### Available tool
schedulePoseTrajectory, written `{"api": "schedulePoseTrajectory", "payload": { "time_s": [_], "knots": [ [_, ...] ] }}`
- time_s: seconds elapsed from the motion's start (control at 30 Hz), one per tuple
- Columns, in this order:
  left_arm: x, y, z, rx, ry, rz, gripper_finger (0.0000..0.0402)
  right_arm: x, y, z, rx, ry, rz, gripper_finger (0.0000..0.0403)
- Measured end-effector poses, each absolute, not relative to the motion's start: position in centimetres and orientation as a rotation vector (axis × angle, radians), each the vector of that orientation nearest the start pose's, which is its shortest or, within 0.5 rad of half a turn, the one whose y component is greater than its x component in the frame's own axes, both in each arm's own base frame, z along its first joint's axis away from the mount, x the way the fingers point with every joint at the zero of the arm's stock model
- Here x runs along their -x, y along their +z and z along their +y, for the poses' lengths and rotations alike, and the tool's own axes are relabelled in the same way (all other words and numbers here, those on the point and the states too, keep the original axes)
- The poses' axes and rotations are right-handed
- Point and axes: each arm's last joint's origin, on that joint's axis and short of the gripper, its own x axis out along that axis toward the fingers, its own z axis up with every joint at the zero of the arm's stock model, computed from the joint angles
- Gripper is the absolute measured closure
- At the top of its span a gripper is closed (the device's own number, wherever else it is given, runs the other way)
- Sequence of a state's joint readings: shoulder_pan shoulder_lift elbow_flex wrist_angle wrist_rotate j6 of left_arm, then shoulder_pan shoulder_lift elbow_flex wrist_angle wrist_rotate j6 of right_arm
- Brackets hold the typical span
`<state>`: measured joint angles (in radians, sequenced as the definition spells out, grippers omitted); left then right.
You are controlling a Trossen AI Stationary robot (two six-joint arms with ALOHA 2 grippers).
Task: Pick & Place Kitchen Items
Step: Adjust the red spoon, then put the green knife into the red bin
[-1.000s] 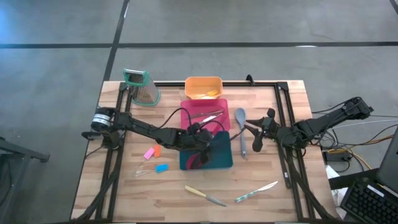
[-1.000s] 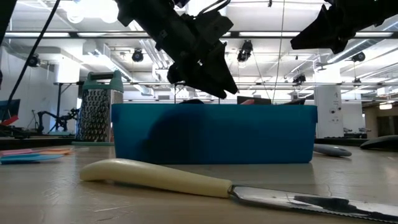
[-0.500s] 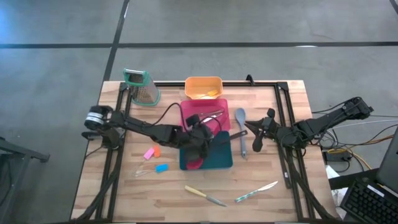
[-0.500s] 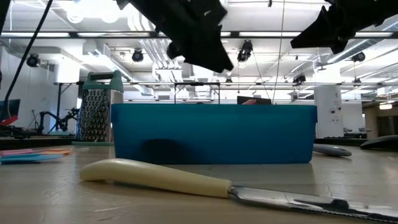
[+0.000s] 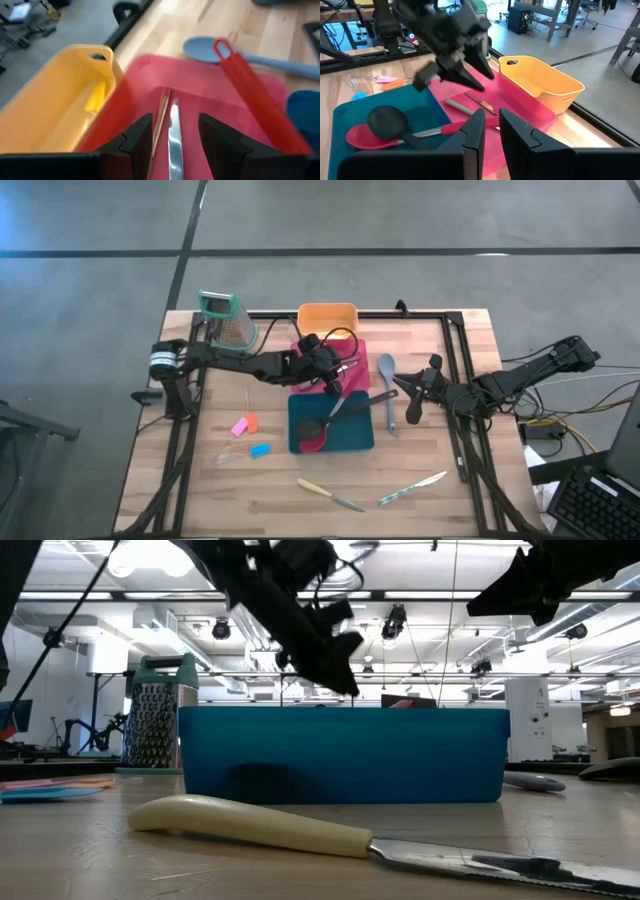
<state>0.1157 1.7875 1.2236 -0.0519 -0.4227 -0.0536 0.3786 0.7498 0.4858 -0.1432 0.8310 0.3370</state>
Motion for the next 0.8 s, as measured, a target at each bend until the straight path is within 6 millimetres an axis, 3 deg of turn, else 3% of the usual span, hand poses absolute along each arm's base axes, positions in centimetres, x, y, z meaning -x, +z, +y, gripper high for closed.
{"api": "schedulePoseTrajectory", "payload": {
  "time_s": [0.37, 0.67, 0.8],
  "knots": [
    [-40.6, 19.7, 6.0, -0.019, 0.423, 0.596, 0.0239, -15.6, 24.3, 3.9, -0.095, -0.495, 0.257, 0.0325],
    [-41.3, 20.1, 5.0, 0.069, 0.062, 0.519, 0.0239, -15.6, 24.3, 3.9, -0.095, -0.496, 0.257, 0.0309],
    [-41.0, 21.0, 5.3, 0.040, 0.155, 0.534, 0.0239, -15.6, 24.3, 3.9, -0.095, -0.496, 0.258, 0.0305]
  ]
}}
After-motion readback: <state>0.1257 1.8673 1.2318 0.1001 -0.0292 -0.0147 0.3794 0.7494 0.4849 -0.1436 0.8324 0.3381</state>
